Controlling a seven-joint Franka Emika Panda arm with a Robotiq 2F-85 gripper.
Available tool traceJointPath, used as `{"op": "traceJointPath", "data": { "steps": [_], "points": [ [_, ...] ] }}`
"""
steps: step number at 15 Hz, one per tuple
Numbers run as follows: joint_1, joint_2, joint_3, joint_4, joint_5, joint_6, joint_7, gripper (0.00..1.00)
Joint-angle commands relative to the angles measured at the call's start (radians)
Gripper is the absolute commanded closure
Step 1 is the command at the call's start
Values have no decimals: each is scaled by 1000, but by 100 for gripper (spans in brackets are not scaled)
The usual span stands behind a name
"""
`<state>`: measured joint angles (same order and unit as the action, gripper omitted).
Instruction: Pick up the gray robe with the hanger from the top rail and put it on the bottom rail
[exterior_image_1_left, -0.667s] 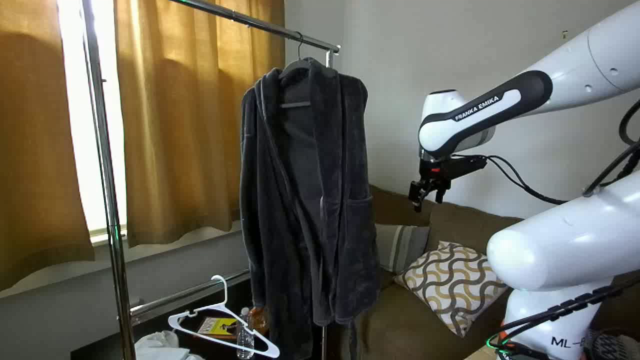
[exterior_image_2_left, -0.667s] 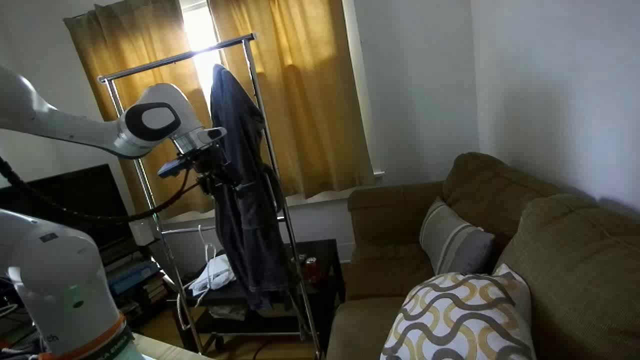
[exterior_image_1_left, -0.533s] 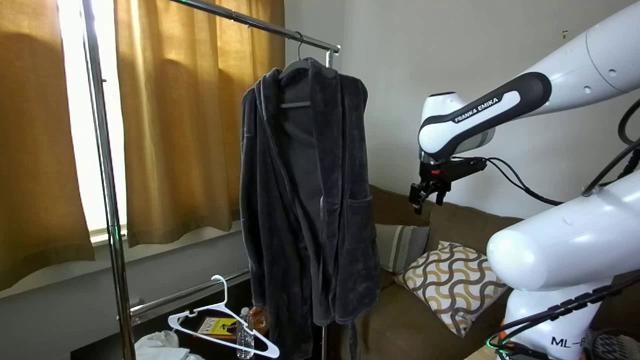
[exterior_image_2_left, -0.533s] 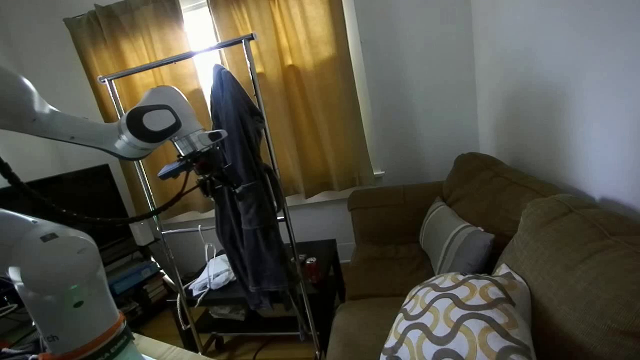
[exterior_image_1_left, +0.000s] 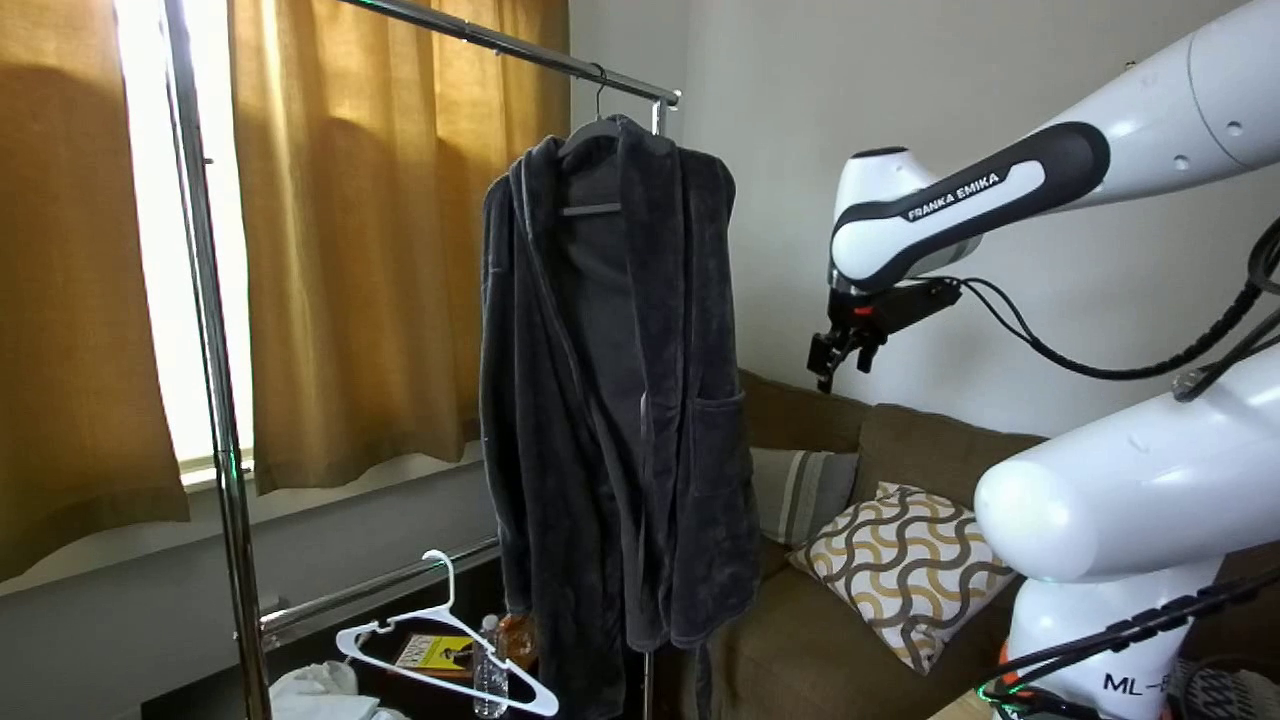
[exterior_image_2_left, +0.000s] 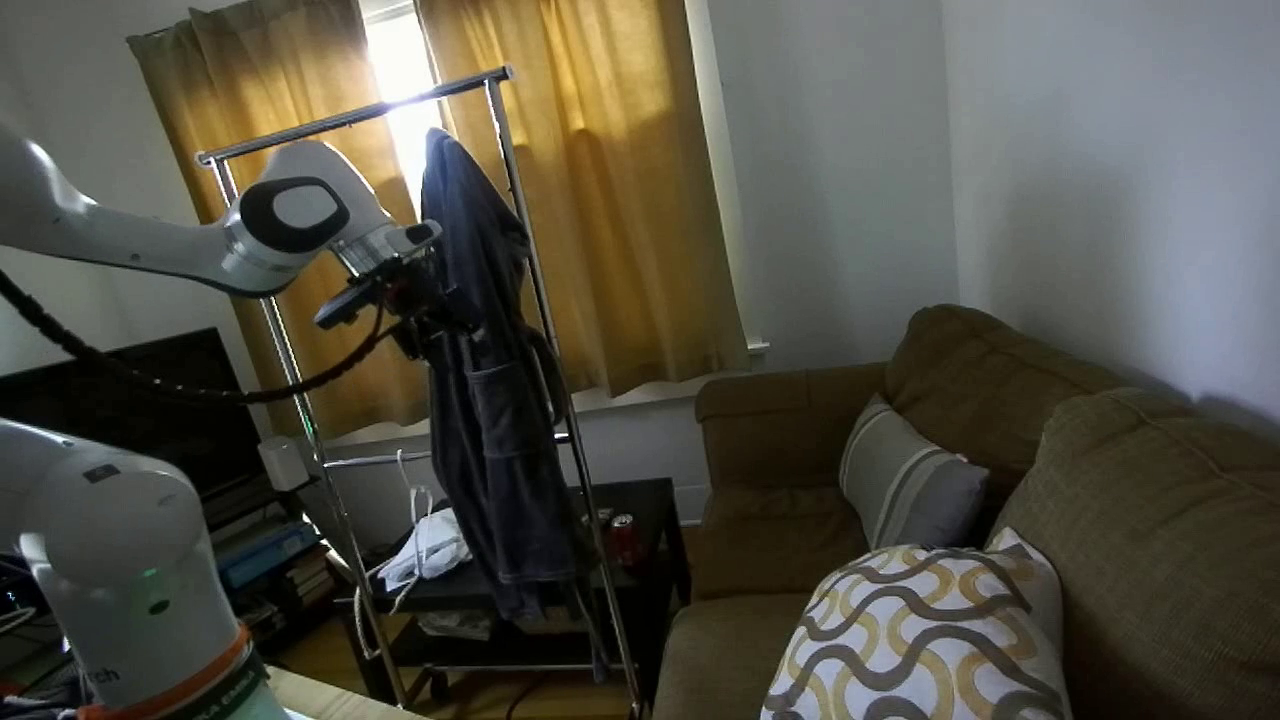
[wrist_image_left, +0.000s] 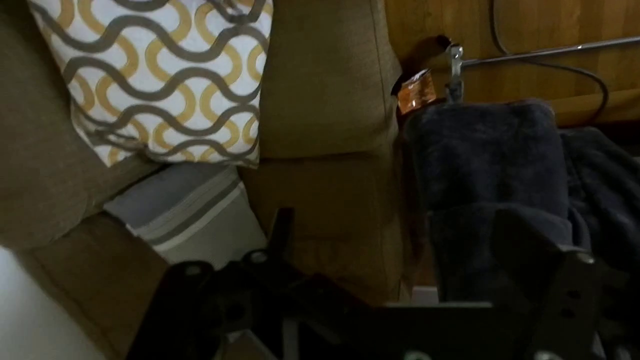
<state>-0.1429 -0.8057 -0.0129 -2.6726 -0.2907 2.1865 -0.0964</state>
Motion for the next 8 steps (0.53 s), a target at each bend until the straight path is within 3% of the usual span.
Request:
{"op": "traceJointPath", "data": {
  "steps": [1,5,8],
  "points": [
    [22,-41,41,126,-71,-39,-43,0],
    [42,5,33,316,-121,35,-87,0],
    [70,92,53,444,-94,102,-73,0]
  ]
}}
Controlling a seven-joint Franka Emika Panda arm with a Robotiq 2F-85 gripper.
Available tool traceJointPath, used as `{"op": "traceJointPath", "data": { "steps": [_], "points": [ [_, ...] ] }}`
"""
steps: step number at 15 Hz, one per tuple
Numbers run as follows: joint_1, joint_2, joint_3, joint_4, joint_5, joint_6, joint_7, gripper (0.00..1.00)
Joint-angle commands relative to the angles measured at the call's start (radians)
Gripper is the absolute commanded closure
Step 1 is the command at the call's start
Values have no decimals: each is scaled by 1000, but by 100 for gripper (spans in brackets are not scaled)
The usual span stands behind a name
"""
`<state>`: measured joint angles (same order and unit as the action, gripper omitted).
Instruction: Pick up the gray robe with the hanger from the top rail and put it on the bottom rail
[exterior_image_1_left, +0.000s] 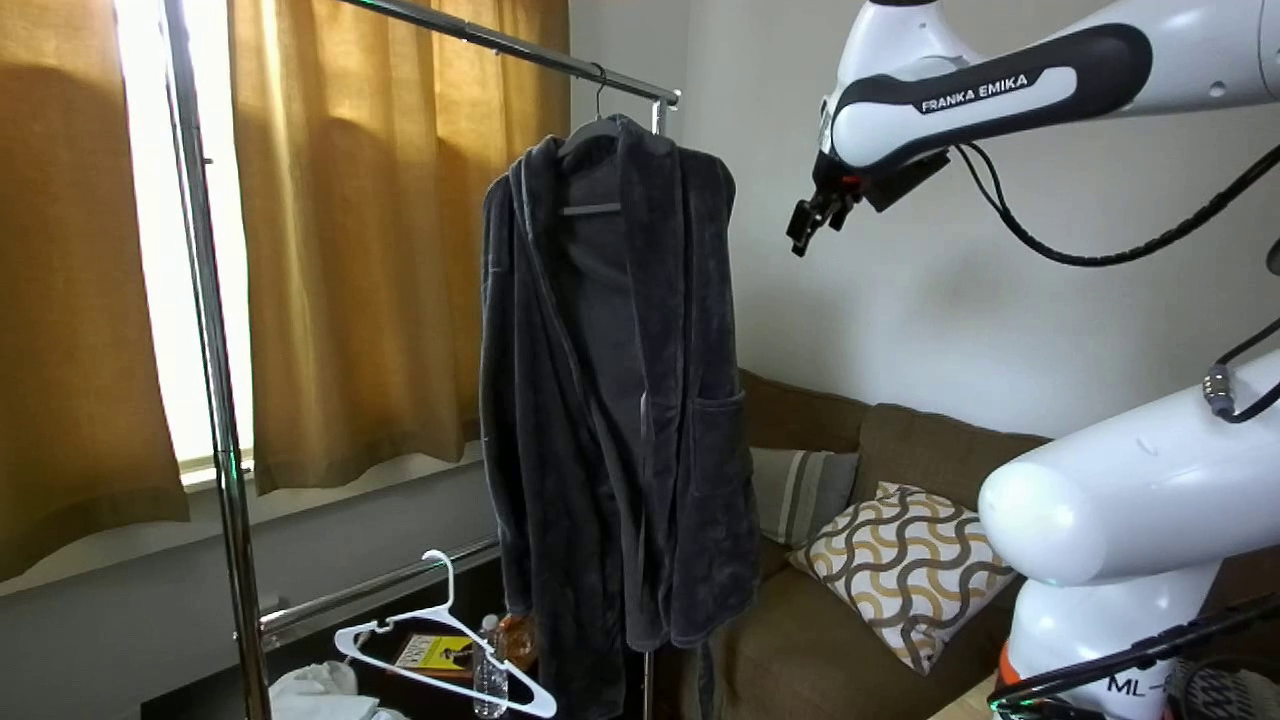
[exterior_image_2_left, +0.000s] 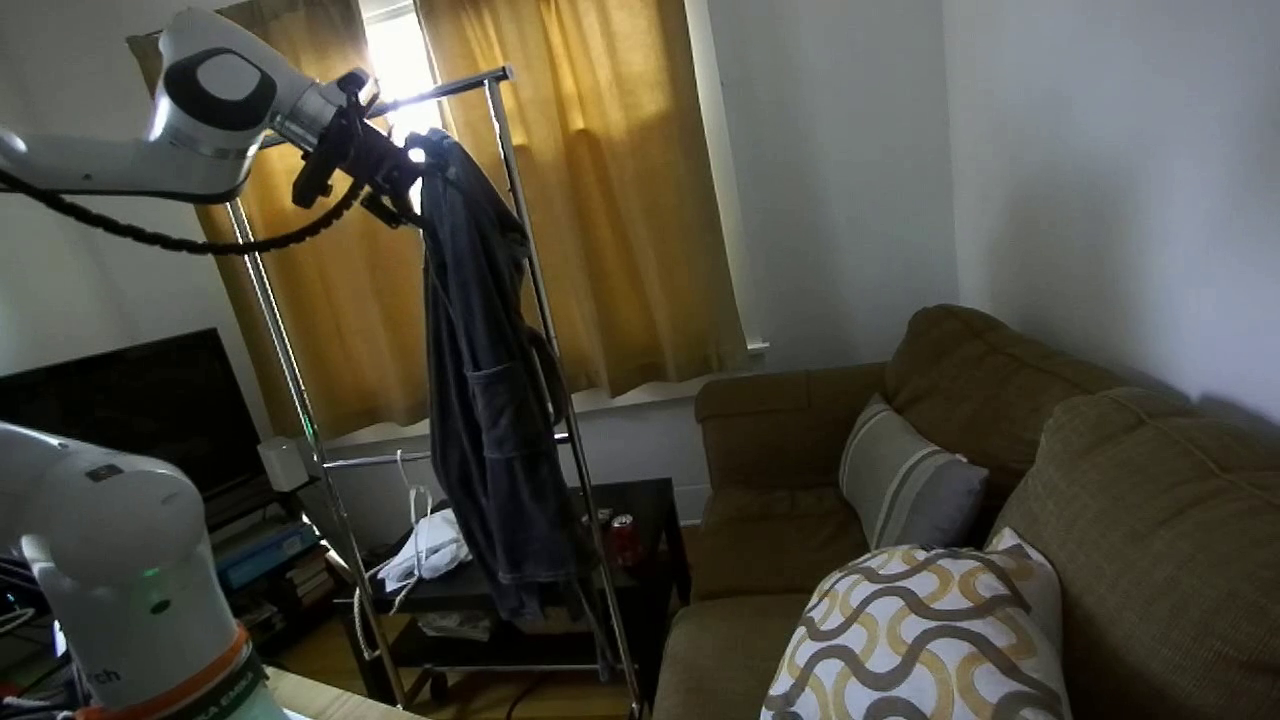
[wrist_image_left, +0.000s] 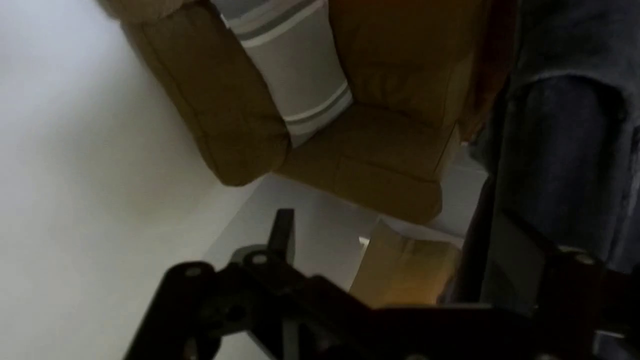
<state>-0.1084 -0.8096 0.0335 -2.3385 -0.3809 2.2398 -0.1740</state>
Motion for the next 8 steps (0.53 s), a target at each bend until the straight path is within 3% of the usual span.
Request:
{"op": "traceJointPath", "data": {
  "steps": [1,4,5,8],
  "points": [
    [37,117,20,141,-8,73,13,0],
    [47,198,64,235,-3,115,45,0],
    [47,135,41,175,-8,98,22,0],
    [50,163,46,196,-8,101,26,0]
  ]
}}
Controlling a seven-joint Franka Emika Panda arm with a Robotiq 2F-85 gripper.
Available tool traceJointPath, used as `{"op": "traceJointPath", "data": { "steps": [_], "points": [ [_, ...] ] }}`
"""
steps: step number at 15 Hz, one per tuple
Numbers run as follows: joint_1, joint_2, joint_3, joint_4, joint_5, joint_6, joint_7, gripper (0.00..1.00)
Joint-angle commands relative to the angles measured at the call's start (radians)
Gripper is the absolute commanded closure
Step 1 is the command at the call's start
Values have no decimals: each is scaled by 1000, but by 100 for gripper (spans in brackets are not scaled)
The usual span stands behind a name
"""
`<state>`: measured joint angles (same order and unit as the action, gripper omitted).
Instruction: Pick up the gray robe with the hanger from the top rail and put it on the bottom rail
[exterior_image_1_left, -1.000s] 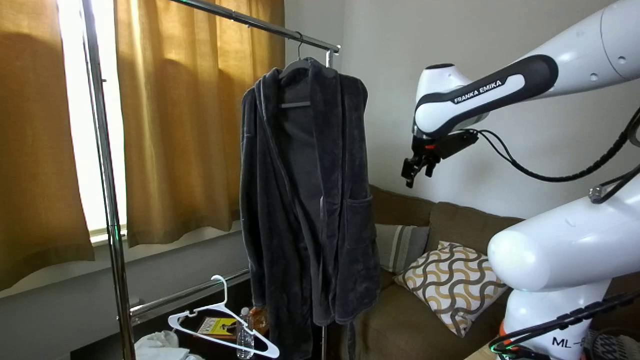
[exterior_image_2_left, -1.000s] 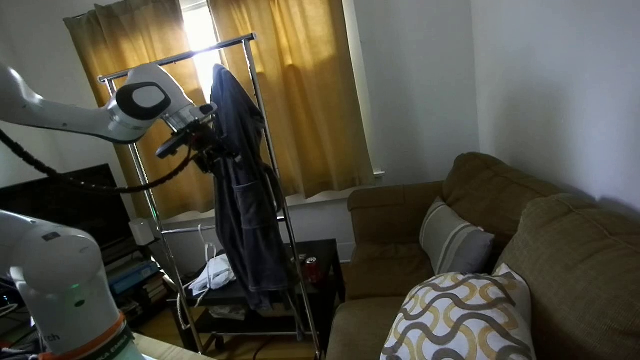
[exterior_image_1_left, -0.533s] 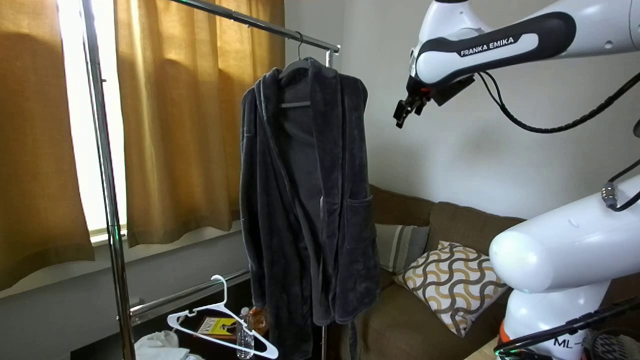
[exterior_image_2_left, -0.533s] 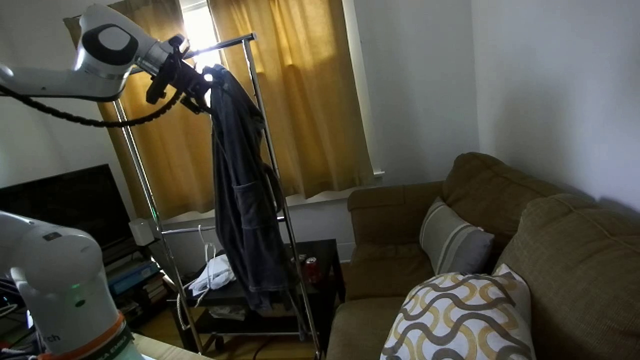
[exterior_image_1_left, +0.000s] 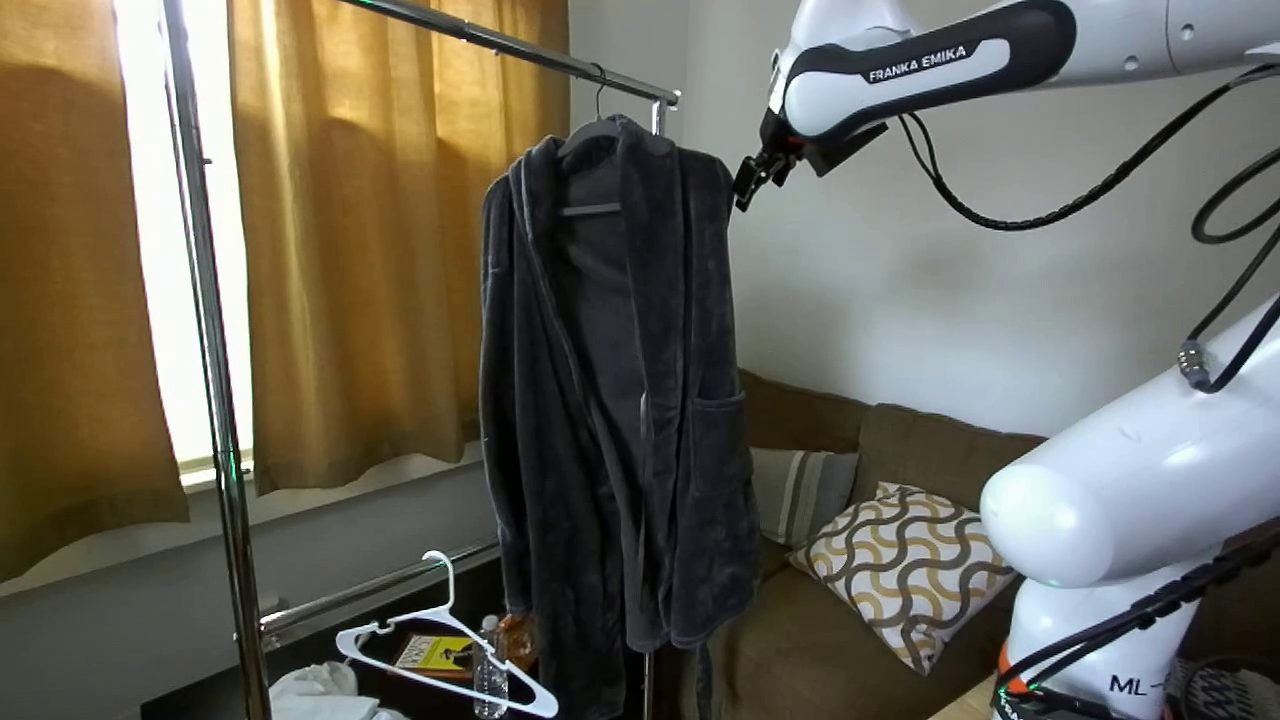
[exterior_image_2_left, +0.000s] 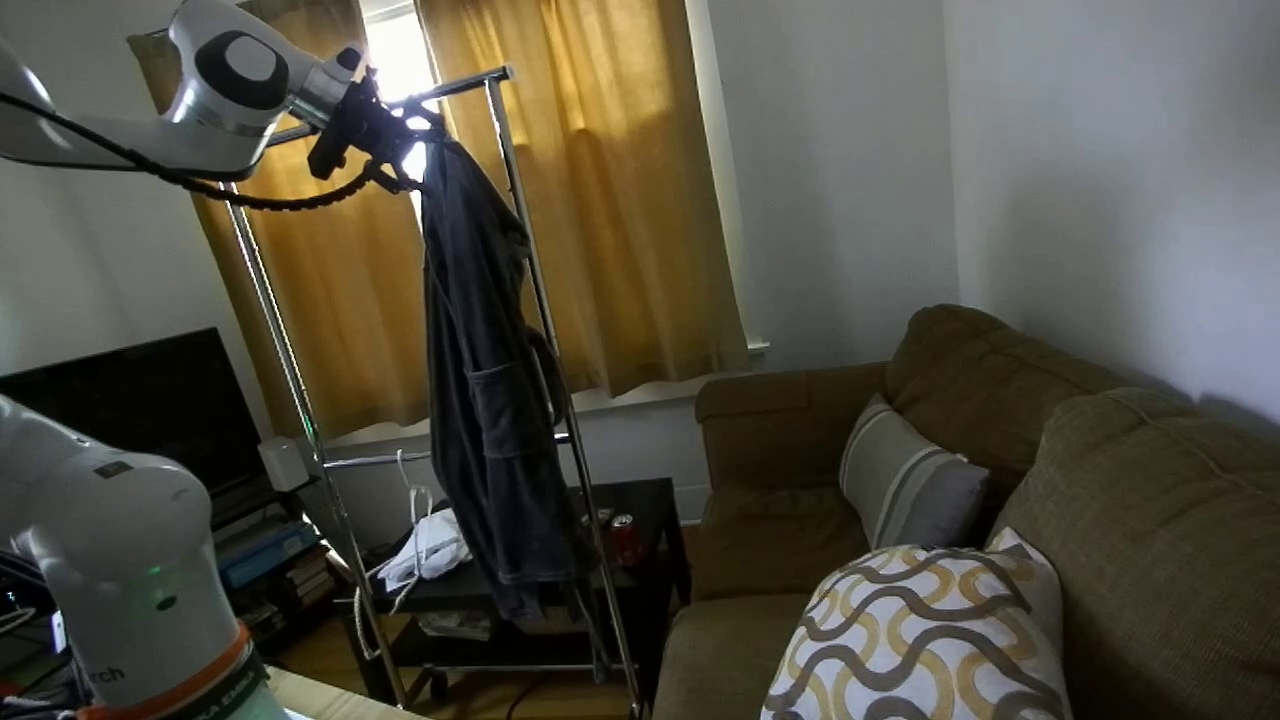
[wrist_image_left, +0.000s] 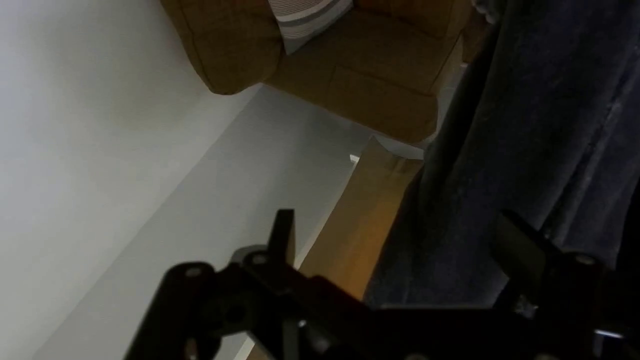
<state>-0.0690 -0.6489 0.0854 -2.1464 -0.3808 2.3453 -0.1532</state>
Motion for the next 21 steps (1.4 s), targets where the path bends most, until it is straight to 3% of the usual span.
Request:
{"op": "traceJointPath", "data": {
  "steps": [1,4,8,19,21],
  "points": [
    [10,0,-10,4,-8,-5,5,0],
    [14,32,-31,85,14,53,14,0],
    [75,88,-83,218,132,66,-23,0],
    [243,311,-189,501,561,-152,-201,0],
    [237,352,-190,525,556,-136,-304,0]
  ]
}}
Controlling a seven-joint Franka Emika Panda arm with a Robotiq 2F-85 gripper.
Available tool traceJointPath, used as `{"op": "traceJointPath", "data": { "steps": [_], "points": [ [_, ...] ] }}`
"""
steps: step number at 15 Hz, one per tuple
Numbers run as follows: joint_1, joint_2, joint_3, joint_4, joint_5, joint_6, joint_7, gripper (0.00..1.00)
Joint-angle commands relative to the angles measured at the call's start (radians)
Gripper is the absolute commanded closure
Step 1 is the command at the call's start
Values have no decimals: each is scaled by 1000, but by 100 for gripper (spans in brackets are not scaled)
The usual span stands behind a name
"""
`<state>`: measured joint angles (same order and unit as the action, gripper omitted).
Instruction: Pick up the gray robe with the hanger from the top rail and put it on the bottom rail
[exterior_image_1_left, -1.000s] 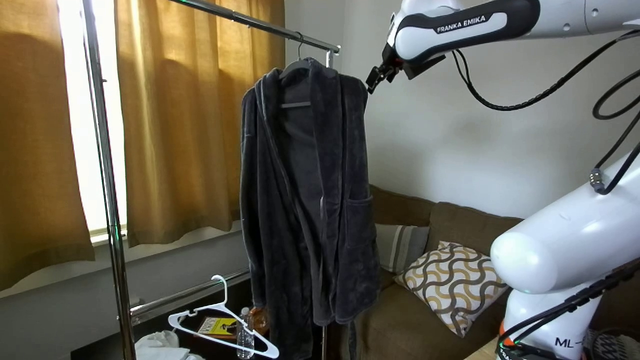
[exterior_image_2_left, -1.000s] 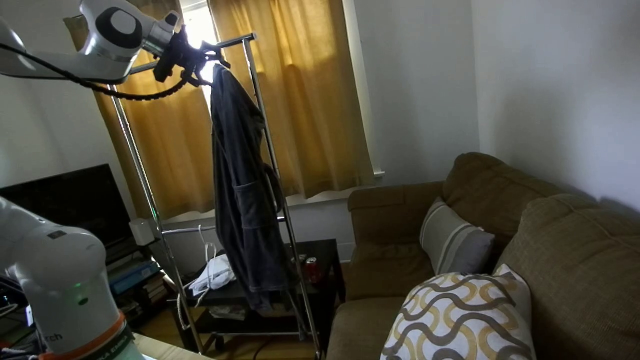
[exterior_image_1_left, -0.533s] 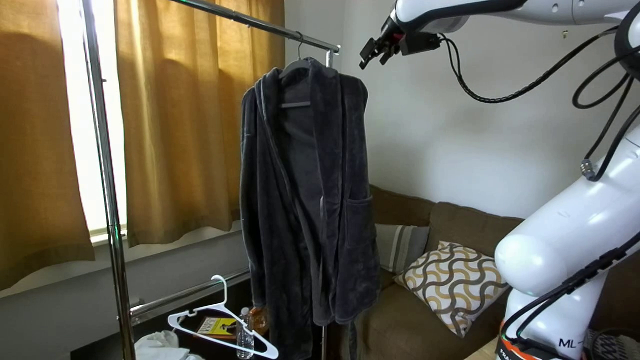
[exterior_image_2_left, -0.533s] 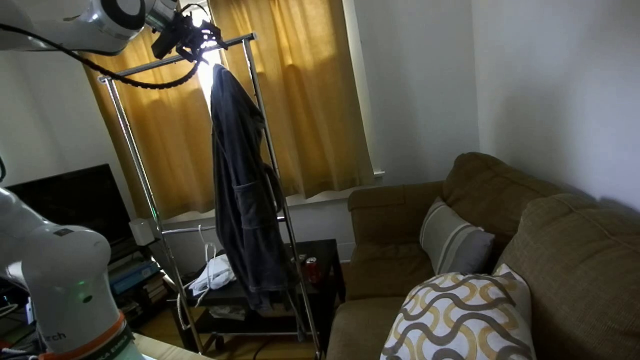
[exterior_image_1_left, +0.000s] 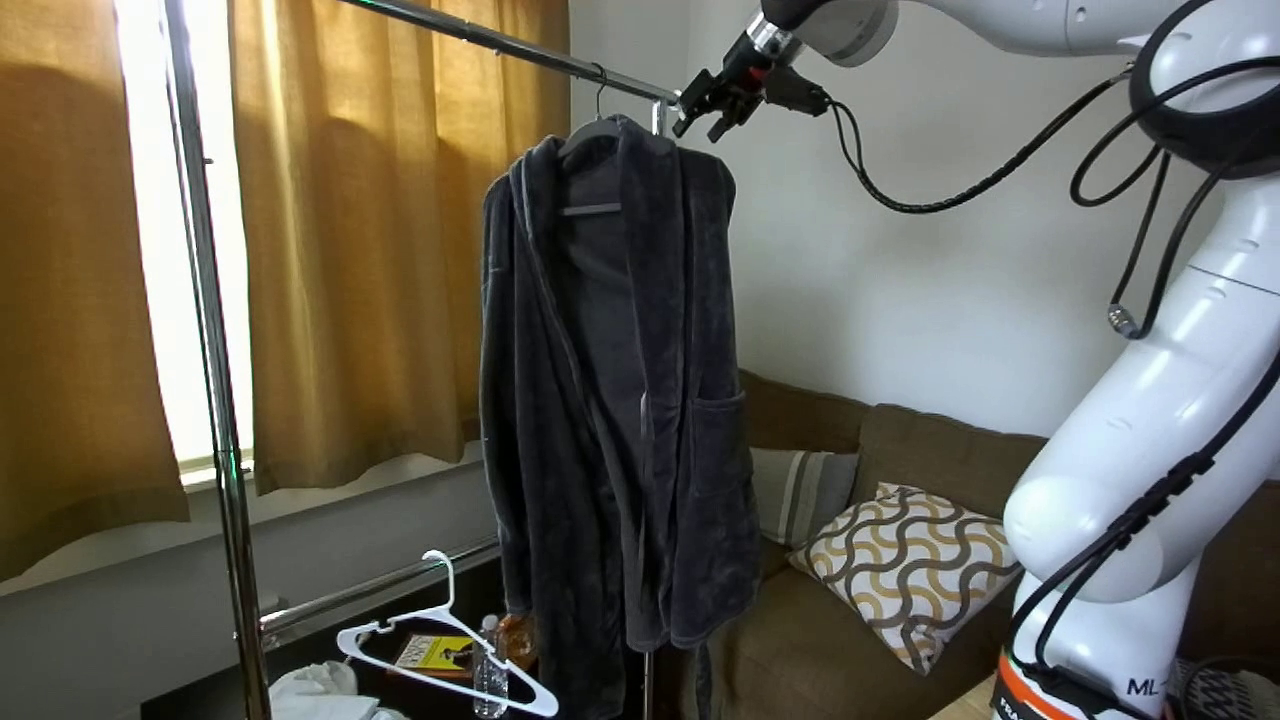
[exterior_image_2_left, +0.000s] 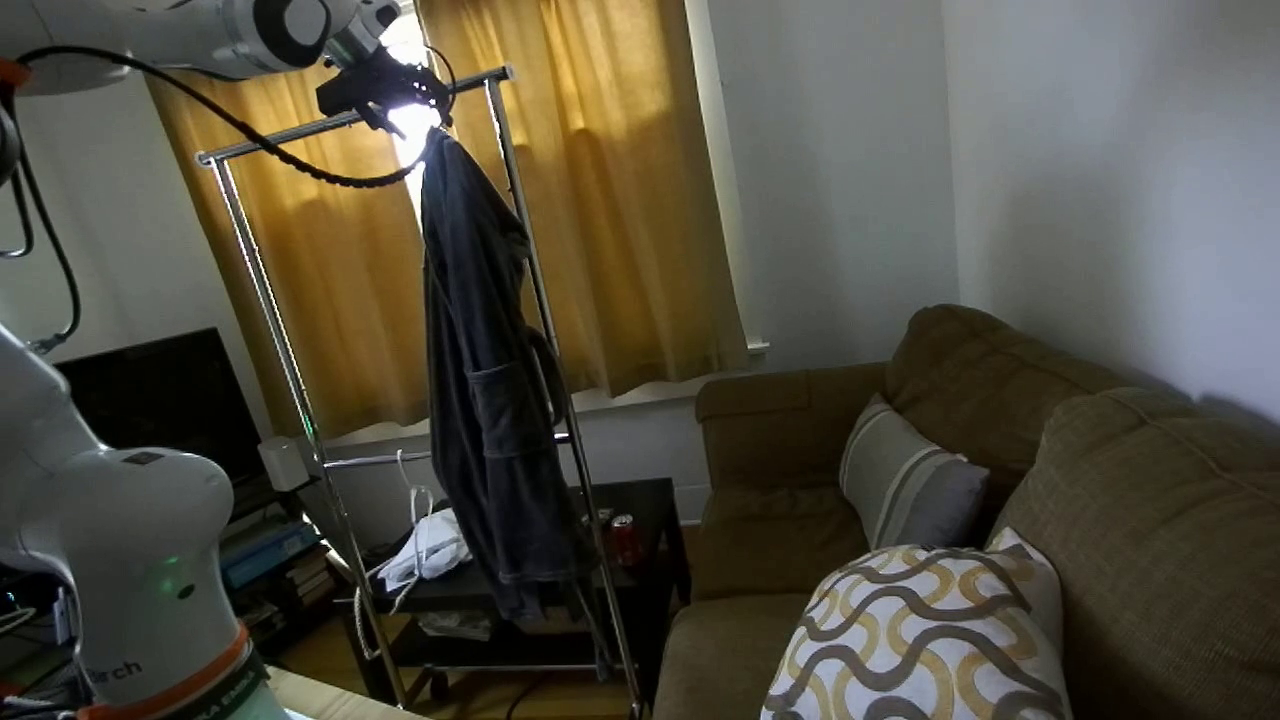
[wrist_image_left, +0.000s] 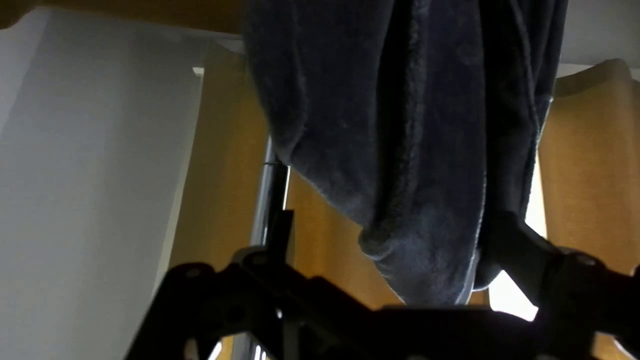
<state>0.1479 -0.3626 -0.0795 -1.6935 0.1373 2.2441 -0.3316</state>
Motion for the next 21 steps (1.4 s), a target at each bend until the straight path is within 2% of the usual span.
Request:
{"op": "traceJointPath", "data": {
  "steps": [1,5,10,11,12,21],
  "points": [
    [20,81,-25,83,39,-25,-171,0],
    [24,143,-30,121,98,-31,-347,0],
    [10,205,-24,143,304,-66,-450,0],
    [4,215,-21,150,330,-75,-464,6],
    [-4,224,-17,155,342,-81,-472,26],
    [-29,218,-4,164,507,-57,-514,95]
  ]
}}
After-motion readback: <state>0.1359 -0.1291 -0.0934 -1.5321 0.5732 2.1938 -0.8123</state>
